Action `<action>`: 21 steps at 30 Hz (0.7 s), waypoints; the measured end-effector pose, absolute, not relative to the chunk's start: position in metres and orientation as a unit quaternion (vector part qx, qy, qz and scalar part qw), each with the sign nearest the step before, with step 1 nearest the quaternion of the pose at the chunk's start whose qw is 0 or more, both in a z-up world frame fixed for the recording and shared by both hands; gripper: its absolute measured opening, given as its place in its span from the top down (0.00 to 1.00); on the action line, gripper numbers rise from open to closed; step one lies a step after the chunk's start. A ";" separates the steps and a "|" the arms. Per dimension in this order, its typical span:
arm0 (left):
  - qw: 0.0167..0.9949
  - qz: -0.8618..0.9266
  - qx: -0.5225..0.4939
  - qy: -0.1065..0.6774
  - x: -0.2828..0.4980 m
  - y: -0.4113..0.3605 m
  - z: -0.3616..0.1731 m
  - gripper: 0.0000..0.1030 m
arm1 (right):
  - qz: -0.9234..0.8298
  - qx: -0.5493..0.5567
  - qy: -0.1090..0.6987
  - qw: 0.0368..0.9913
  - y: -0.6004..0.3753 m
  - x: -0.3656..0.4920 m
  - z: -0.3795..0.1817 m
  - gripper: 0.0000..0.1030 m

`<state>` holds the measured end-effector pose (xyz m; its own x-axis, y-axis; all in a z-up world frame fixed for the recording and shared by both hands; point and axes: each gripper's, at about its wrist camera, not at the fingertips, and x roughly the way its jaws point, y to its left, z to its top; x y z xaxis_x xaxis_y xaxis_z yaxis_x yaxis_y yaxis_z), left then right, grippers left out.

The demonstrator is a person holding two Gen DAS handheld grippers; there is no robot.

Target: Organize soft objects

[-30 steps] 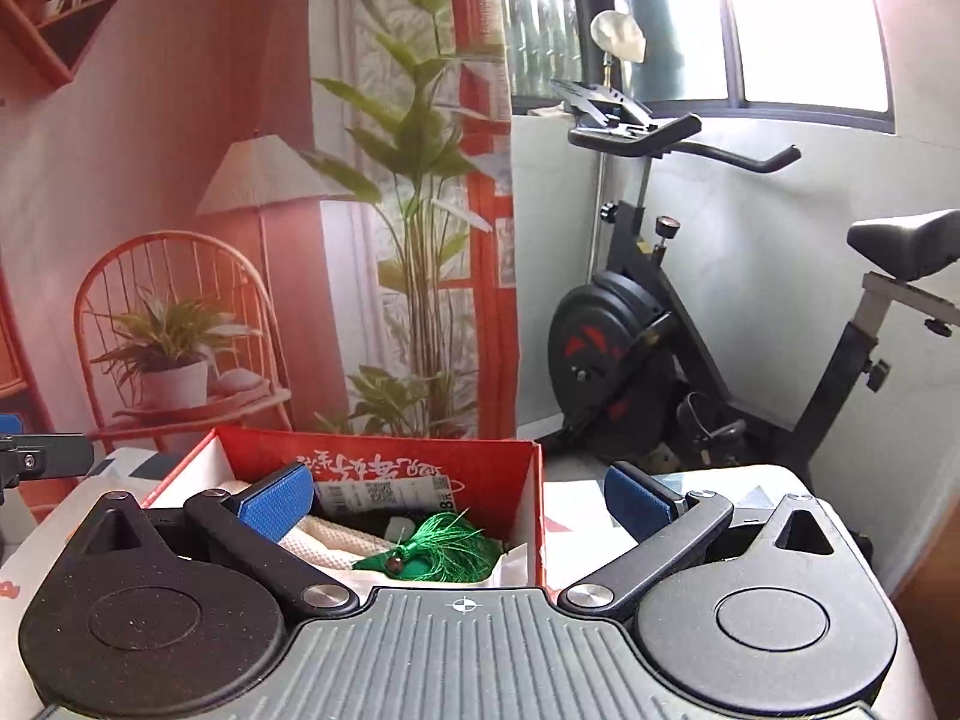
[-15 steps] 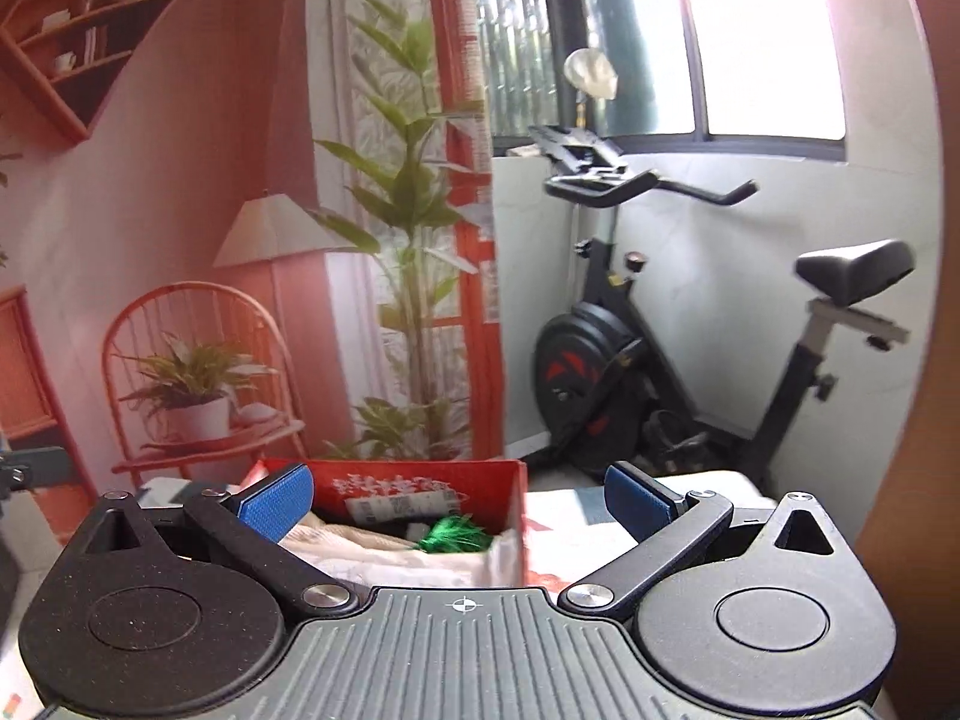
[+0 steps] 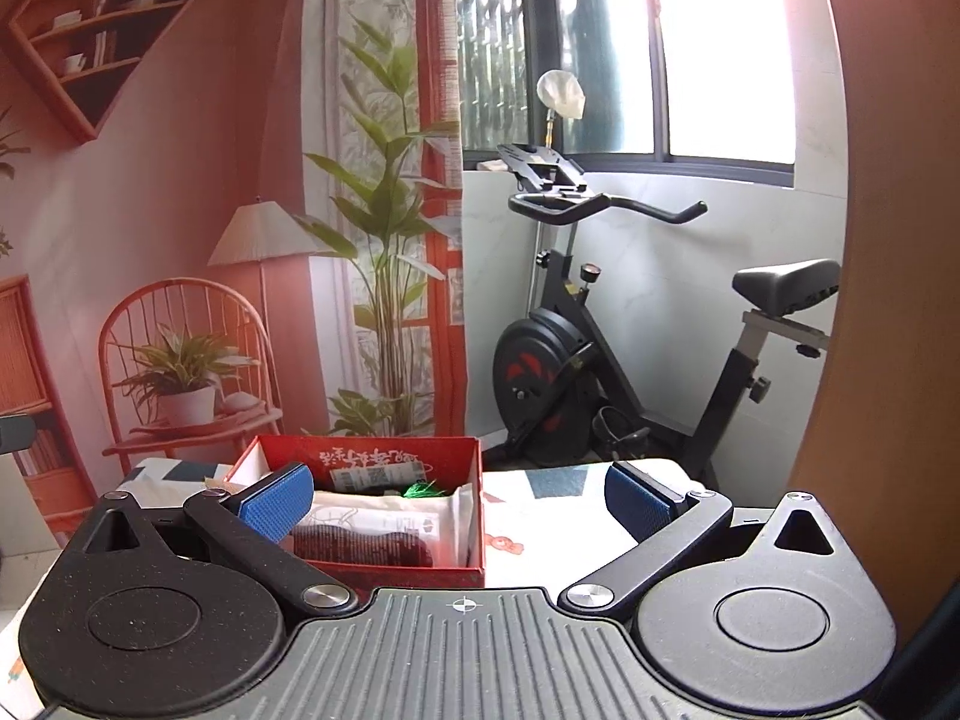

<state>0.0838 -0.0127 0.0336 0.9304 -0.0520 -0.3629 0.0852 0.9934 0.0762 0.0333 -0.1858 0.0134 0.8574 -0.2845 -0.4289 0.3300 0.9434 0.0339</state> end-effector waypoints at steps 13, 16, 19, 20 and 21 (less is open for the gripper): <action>0.982 -0.033 0.030 0.184 0.081 -0.010 0.034 0.00 | -0.157 0.038 0.211 0.964 -0.176 0.022 0.024 0.00; 0.982 -0.034 0.029 0.185 0.080 -0.010 0.033 0.00 | -0.157 0.038 0.211 0.964 -0.174 0.021 0.024 0.00; 0.982 -0.033 0.029 0.185 0.079 -0.010 0.033 0.00 | -0.157 0.040 0.211 0.964 -0.175 0.022 0.023 0.00; 0.982 -0.033 0.029 0.185 0.078 -0.010 0.033 0.00 | -0.156 0.040 0.212 0.964 -0.175 0.022 0.023 0.00; 0.982 -0.032 0.029 0.185 0.078 -0.010 0.033 0.00 | -0.157 0.041 0.212 0.964 -0.175 0.022 0.023 0.00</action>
